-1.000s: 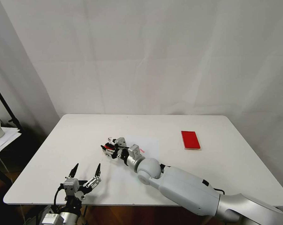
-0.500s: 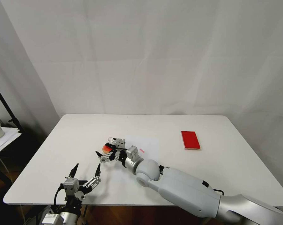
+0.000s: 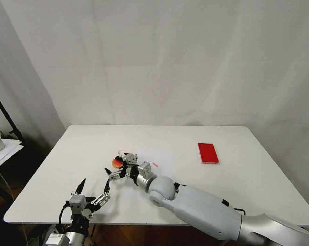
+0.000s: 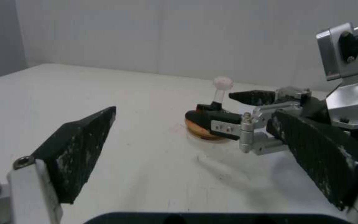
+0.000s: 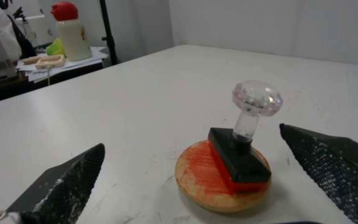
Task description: Pick up the stamp from the ink pad and place it onto another ink pad.
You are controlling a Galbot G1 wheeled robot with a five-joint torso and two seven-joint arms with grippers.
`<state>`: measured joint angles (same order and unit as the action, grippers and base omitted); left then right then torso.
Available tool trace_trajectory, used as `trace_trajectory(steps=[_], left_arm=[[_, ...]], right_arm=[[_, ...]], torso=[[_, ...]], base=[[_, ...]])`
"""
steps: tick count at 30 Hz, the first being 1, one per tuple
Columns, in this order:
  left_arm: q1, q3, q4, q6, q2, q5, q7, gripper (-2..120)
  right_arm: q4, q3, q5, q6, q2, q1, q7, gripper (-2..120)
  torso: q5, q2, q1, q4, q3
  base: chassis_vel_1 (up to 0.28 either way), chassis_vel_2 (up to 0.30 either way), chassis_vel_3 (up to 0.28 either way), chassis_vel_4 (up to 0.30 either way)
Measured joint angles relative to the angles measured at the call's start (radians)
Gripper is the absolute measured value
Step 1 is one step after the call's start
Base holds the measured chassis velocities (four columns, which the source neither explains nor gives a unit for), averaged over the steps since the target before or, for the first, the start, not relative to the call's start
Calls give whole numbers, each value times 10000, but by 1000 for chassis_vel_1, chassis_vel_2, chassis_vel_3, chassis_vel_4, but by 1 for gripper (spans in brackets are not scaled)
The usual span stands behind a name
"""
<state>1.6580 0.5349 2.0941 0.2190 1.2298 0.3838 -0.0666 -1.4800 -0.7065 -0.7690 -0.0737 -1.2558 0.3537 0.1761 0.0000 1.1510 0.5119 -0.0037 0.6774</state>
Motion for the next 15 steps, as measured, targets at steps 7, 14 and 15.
trace_trajectory(steps=[7,14,15], left_arm=[[0,0,0,0,0,0,0,100],[0,0,0,0,0,0,0,100],[0,0,0,0,0,0,0,100]], right_arm=[[-123,84,0,-39,259,100,72,100],[-912,271,-184,-302,1120,221,422,100],[-912,271,-184,-302,1120,221,422,100]], torso=[[0,0,0,1,0],[1,0,0,1,0],[1,0,0,1,0]], base=[[0,0,0,0],[0,0,0,0],[0,0,0,0]])
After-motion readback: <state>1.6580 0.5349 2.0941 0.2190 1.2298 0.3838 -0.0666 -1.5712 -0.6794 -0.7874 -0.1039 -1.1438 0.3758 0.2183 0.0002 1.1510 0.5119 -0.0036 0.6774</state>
